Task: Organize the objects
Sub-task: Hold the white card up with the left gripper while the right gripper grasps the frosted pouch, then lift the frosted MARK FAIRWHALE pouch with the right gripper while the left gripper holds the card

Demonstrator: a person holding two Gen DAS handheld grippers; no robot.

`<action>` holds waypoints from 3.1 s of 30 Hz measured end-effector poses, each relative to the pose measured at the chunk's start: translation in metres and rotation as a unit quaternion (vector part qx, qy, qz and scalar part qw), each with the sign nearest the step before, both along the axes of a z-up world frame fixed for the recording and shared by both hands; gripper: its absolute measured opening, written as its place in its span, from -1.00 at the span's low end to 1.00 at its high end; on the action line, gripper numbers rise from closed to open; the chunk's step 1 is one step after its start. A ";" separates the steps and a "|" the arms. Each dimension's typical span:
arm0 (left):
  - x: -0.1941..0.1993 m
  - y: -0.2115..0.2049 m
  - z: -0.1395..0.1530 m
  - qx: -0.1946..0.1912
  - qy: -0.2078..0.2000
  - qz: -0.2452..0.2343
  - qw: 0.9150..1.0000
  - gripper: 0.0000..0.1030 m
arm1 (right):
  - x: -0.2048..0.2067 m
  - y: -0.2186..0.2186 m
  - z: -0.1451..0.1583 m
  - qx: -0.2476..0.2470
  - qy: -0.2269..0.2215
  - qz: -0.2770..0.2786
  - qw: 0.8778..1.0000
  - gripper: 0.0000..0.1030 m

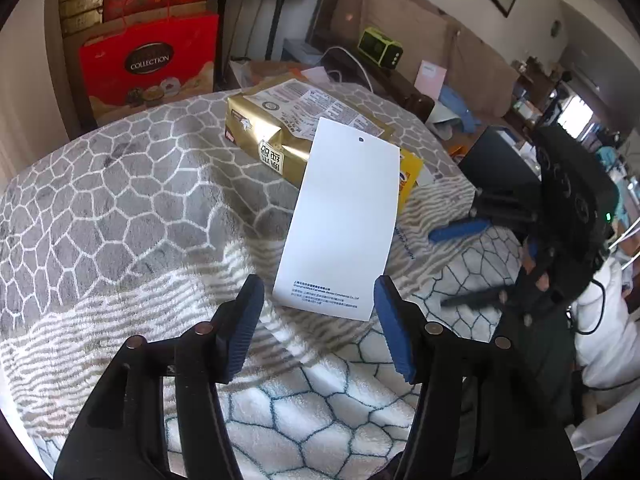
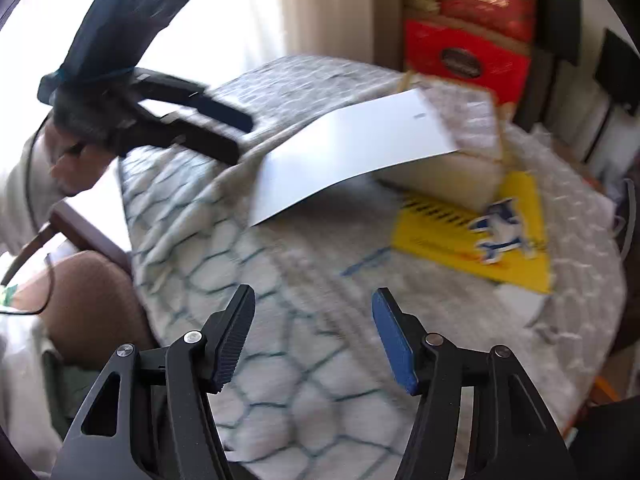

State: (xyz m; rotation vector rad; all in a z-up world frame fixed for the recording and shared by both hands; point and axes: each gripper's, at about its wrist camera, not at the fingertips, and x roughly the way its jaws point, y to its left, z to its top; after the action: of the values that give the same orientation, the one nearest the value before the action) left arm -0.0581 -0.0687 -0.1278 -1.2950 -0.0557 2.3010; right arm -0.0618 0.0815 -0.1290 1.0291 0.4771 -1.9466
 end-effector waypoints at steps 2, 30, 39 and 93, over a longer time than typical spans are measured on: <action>0.000 0.000 0.001 0.005 0.003 0.003 1.000 0.12 | -0.003 -0.009 0.005 0.015 0.019 0.023 0.999 0.21; 0.009 0.001 0.016 0.014 0.020 0.007 1.000 0.31 | -0.012 -0.050 -0.008 0.112 0.082 0.097 0.985 0.30; 0.005 0.003 0.006 0.014 0.003 0.013 1.000 0.32 | -0.057 -0.062 -0.022 0.074 -0.007 0.151 0.986 0.76; -0.048 0.078 -0.015 -0.094 0.036 -0.006 0.995 -0.10 | 0.009 0.096 0.044 -0.017 0.020 -0.192 0.981 -0.26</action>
State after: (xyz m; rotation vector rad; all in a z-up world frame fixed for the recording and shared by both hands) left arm -0.1056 0.0097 -0.1429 -1.2968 0.1978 2.3862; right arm -0.0528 0.1778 -0.0852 1.1258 0.2791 -2.3103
